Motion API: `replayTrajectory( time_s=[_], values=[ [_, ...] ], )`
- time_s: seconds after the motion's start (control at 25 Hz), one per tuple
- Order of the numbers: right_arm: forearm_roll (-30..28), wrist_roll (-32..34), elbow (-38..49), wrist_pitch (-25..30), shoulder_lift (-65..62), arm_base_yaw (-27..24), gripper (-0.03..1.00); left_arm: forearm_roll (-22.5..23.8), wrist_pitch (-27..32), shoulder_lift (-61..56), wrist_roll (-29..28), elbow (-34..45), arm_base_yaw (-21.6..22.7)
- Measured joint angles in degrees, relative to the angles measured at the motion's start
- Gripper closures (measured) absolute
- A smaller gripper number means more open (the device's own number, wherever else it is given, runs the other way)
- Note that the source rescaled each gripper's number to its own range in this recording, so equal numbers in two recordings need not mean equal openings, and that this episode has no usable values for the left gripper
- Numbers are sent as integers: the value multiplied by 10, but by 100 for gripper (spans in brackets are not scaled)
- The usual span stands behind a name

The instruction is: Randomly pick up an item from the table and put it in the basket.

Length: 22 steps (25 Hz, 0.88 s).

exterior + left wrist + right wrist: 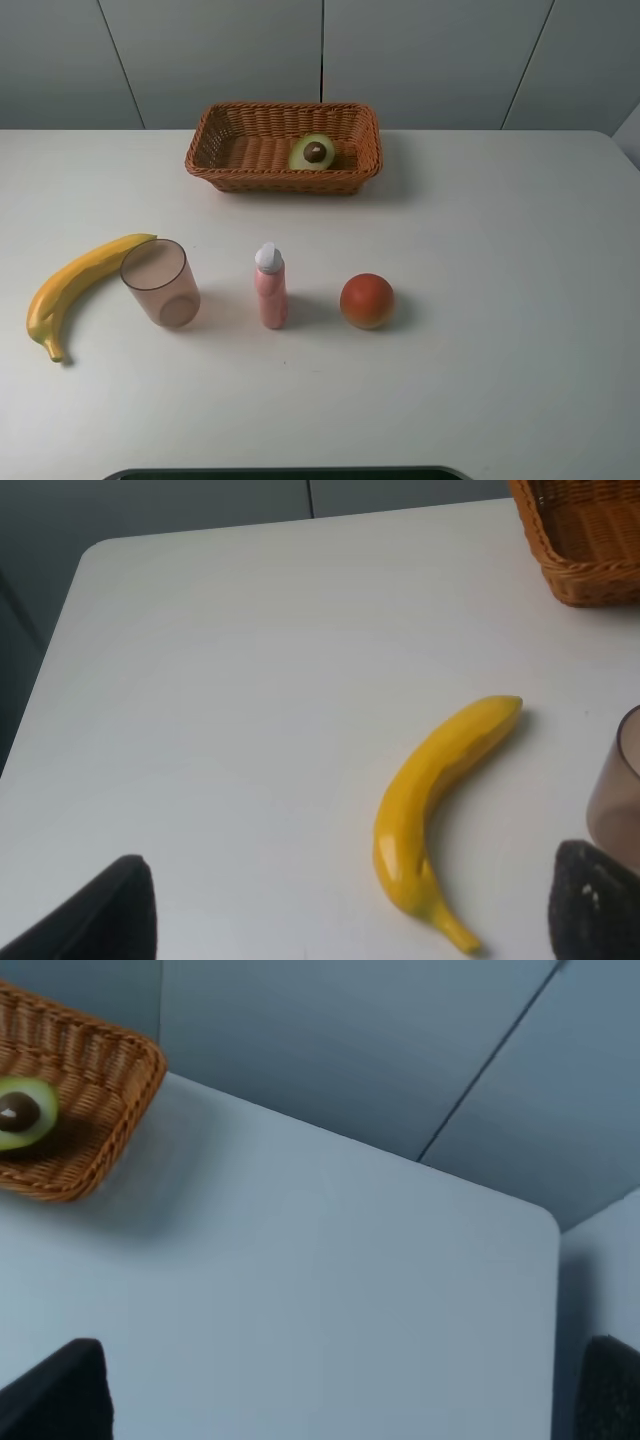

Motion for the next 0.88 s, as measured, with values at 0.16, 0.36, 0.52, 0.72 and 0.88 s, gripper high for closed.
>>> replayTrajectory(
  time_s=[0.16,0.36,0.52,0.72,0.88],
  values=[
    [-18,31,77,3,-116,-1,0,0,0,0,0,0,0],
    [35,39,170,3,-236,-1,0,0,0,0,0,0,0],
    [90,36,267,-15,-322,-1,0,0,0,0,0,0,0],
    [134,11,361,-53,-414,-1,0,0,0,0,0,0,0],
    [155,-4,408,-65,-471,-1,0,0,0,0,0,0,0]
  ],
)
